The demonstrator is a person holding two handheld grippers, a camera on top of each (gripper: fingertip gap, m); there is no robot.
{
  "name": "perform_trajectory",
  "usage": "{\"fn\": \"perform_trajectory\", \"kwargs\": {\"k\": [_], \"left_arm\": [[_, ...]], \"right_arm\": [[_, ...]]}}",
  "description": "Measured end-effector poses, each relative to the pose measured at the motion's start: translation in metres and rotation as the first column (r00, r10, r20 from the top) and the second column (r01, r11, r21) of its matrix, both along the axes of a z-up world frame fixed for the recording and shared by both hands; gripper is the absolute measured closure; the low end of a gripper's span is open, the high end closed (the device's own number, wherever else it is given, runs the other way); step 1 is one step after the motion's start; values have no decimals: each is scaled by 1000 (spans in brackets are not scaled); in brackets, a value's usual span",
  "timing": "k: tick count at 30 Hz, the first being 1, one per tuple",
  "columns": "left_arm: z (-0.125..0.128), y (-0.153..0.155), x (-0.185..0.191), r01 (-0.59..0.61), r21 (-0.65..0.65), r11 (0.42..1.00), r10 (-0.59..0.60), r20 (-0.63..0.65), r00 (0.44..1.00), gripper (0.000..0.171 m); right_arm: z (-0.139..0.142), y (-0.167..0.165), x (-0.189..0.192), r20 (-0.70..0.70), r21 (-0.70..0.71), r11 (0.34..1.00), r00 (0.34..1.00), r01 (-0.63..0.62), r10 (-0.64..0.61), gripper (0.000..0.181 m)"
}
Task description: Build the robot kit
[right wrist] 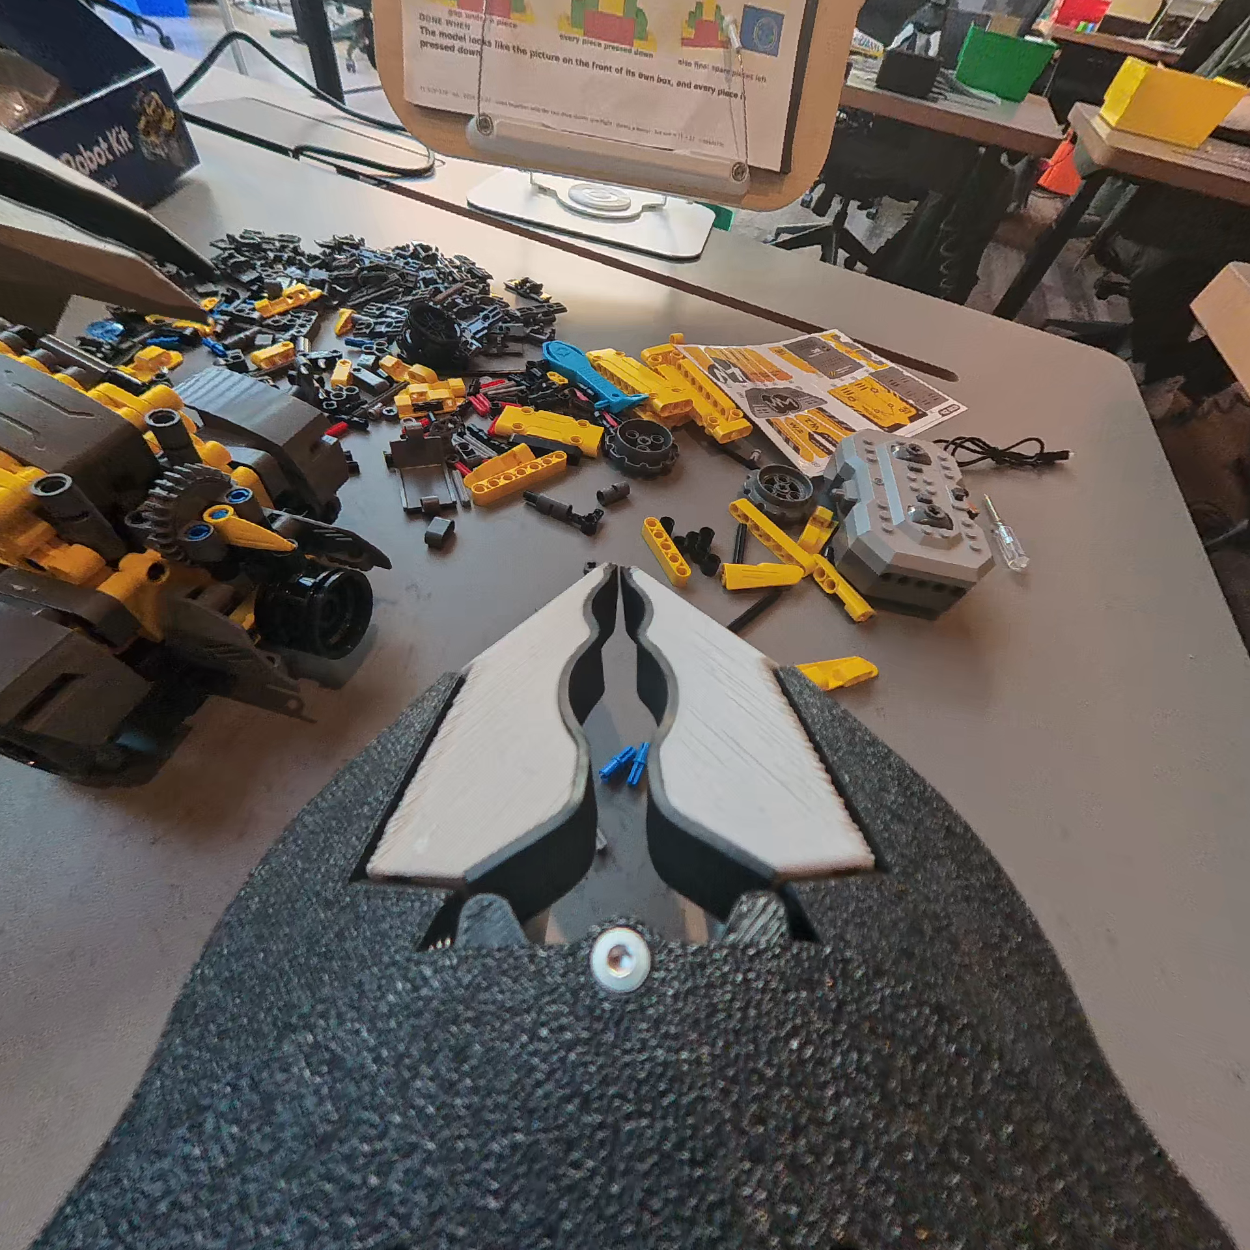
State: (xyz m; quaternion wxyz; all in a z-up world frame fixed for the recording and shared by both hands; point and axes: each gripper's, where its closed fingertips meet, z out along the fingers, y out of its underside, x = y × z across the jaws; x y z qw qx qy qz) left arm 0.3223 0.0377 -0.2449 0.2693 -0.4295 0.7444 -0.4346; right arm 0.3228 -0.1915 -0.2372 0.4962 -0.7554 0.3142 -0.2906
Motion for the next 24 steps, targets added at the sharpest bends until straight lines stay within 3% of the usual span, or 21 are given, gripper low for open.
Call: {"fn": "perform_trajectory", "kwargs": {"k": [10, 14, 19, 21, 24], "left_arm": [[0, 15, 7, -68, -29, 997, 68, -12, 998, 142], [8, 33, 16, -174, -44, 984, 176, 28, 984, 142], [18, 60, 19, -234, -58, 970, 236, 31, 971, 138], [16, 64, 17, -204, -38, 978, 204, 2, 979, 147], [10, 66, 13, -166, -31, 986, 164, -54, 985, 146]], "right_arm": [[1, 0, 0, 10, -6, 1000, 1000, 8, -8, 181], [5, -7, 4, 35, 5, 999, 998, 47, -47, 162], [8, -9, 4, 46, 28, 998, 997, 58, -59, 161], [9, -9, 4, 49, 26, 998, 997, 59, -60, 161], [8, -8, 4, 53, 14, 998, 997, 57, -58, 161]]}}
